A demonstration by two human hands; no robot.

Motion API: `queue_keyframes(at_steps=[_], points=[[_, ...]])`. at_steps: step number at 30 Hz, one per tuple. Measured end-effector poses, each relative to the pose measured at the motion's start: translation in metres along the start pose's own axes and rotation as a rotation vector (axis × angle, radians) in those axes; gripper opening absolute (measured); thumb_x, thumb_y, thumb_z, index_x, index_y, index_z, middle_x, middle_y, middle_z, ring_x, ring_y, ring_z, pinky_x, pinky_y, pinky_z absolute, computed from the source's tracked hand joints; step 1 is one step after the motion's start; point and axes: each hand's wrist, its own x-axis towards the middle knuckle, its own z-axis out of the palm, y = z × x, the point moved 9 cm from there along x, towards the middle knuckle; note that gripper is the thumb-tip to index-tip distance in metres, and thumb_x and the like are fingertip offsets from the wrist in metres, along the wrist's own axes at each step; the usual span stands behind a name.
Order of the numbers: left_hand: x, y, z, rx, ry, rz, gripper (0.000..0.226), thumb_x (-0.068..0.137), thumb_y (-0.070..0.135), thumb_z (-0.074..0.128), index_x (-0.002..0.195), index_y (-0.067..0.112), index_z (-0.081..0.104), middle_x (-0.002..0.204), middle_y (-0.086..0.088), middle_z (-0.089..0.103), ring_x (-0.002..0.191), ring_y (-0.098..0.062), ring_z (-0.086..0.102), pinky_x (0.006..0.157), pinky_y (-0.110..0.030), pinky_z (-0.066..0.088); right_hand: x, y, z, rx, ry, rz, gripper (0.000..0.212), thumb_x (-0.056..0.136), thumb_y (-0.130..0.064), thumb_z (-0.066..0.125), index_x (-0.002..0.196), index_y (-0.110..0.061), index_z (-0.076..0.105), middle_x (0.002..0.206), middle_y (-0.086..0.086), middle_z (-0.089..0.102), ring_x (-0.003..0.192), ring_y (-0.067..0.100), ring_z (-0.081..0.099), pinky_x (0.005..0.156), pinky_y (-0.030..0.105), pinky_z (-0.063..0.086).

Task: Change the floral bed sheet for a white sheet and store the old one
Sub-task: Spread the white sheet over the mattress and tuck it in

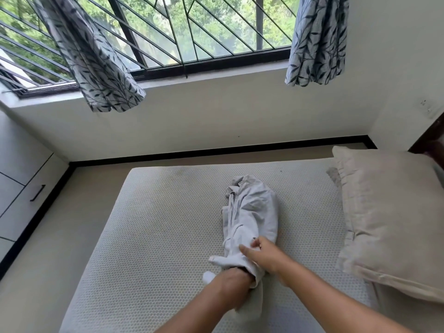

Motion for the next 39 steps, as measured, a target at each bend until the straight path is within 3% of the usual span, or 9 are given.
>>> queue_keyframes(at_steps=[4,7,14,18,22,27,30,35,39], points=[[0.005,0.007,0.008,-0.075,0.076,0.165,0.045,0.099,0.006,0.048,0.144,0.002,0.048,0.148,-0.018,0.048,0.137,-0.03,0.044,0.115,-0.033,0.029,0.005,0.005,0.011,-0.28,-0.043,-0.053,0.021,0.095,-0.038,0.064,0.085,-0.021,0.056,0.099,-0.007,0.063,0.09,0.016,0.061,0.076,0.03,0.048],[0.01,0.002,0.011,-0.174,0.143,0.181,0.053,0.095,0.027,0.059,0.146,0.014,0.049,0.152,-0.007,0.045,0.141,-0.02,0.038,0.117,-0.027,0.026,0.016,0.008,0.005,-0.299,0.053,-0.038,0.015,0.103,-0.034,0.053,0.093,-0.022,0.052,0.105,0.002,0.063,0.095,0.021,0.059,0.077,0.03,0.044],[-0.007,-0.035,-0.016,-0.666,0.446,0.05,0.038,0.091,0.046,0.065,0.127,0.034,0.067,0.122,0.025,0.067,0.114,0.012,0.056,0.101,-0.022,0.046,0.02,0.032,-0.022,0.41,0.254,0.145,0.025,0.106,-0.02,0.042,0.098,-0.005,0.059,0.09,0.014,0.066,0.081,0.025,0.063,0.066,0.032,0.053],[-0.015,-0.081,-0.011,-1.189,0.627,-0.294,0.009,0.089,0.028,0.075,0.094,0.022,0.079,0.09,0.01,0.078,0.09,-0.005,0.072,0.091,-0.037,0.057,0.012,0.029,-0.021,0.897,0.142,0.238,0.031,0.103,-0.022,0.054,0.111,0.002,0.072,0.102,0.023,0.075,0.097,0.039,0.073,0.09,0.054,0.059],[-0.007,-0.09,-0.015,-1.653,0.57,-0.346,0.012,0.096,0.015,0.066,0.095,0.003,0.065,0.075,-0.009,0.069,0.076,-0.026,0.066,0.088,-0.046,0.058,-0.002,0.01,-0.034,0.922,0.031,0.186,0.07,0.091,-0.071,0.057,0.117,-0.009,0.075,0.113,0.018,0.075,0.108,0.035,0.072,0.104,0.052,0.052],[0.0,-0.058,-0.046,-1.63,0.281,-0.195,0.043,0.093,0.034,0.067,0.118,-0.001,0.063,0.094,-0.013,0.073,0.087,-0.025,0.07,0.089,-0.05,0.059,-0.015,-0.017,-0.031,0.859,-0.128,0.103,0.073,0.085,-0.073,0.06,0.121,-0.012,0.074,0.119,0.021,0.072,0.114,0.038,0.068,0.106,0.055,0.049],[-0.003,-0.019,-0.046,-1.658,0.05,-0.095,0.047,0.096,0.051,0.061,0.119,0.012,0.07,0.112,-0.011,0.074,0.106,-0.028,0.071,0.096,-0.05,0.055,-0.022,-0.032,-0.016,0.848,-0.193,0.099,0.074,0.098,-0.07,0.037,0.125,-0.011,0.071,0.119,0.022,0.072,0.11,0.039,0.07,0.097,0.054,0.055],[-0.007,-0.031,-0.049,-1.708,0.287,-0.167,0.021,0.099,0.009,0.055,0.115,0.005,0.068,0.089,-0.008,0.075,0.086,-0.019,0.072,0.077,-0.033,0.058,-0.017,-0.032,-0.01,0.787,-0.107,0.092,0.058,0.105,-0.06,0.034,0.13,-0.018,0.064,0.112,0.011,0.076,0.106,0.029,0.073,0.096,0.047,0.058],[-0.01,-0.047,-0.061,-1.791,0.391,-0.148,0.022,0.104,0.018,0.051,0.118,0.01,0.067,0.098,-0.01,0.075,0.085,-0.018,0.071,0.079,-0.036,0.058,-0.017,-0.027,-0.016,0.786,-0.036,0.106,0.048,0.107,-0.051,0.04,0.119,-0.014,0.069,0.104,0.01,0.078,0.102,0.028,0.073,0.082,0.04,0.061]])
